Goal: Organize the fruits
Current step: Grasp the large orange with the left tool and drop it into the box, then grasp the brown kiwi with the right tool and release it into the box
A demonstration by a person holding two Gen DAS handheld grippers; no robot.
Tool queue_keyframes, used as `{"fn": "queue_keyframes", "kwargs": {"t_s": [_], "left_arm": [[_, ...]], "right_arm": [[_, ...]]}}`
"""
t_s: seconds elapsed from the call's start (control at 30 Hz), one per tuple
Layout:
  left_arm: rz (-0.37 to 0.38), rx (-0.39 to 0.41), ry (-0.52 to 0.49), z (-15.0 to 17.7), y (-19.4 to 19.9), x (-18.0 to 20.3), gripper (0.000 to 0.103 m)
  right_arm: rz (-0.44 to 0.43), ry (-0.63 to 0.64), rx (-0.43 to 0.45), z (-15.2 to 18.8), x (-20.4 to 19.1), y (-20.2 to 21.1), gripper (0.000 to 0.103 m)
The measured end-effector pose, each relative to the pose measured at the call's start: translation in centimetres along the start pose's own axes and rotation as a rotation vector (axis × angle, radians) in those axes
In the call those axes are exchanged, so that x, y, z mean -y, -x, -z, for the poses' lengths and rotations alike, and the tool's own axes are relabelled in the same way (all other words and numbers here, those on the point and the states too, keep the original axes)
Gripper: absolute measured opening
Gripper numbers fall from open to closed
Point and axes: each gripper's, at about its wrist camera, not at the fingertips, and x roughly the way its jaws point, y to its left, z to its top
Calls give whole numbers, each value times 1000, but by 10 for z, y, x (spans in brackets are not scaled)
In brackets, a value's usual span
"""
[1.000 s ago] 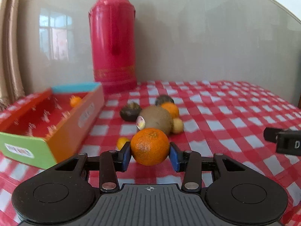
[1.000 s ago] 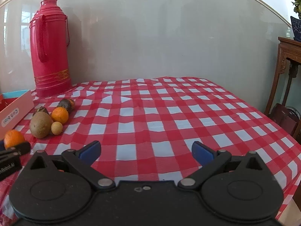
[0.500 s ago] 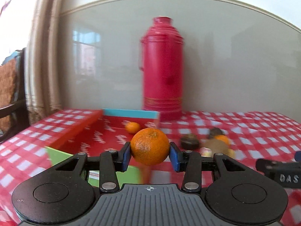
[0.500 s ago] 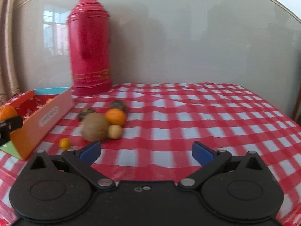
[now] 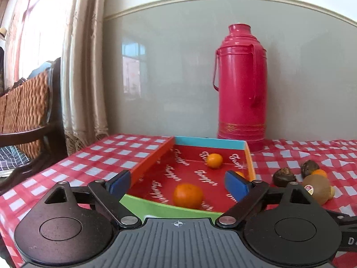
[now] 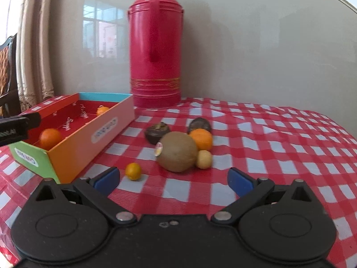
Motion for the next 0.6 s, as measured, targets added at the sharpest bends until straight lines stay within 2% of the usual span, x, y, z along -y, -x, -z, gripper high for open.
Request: {"fn": "queue_keyframes", "kwargs": {"t_s": [0.33, 0.5, 0.6], "left_arm": [[-88, -23, 24, 3, -1, -47, 90], [-107, -27, 12, 6, 0, -59, 90], [-124, -29, 5, 7, 0, -67, 90]], "right_arm": [[-20, 51, 12, -3, -14, -9, 97], [27, 58, 36, -9, -14, -17, 97], [50, 27, 30, -14, -8, -26, 93]]}}
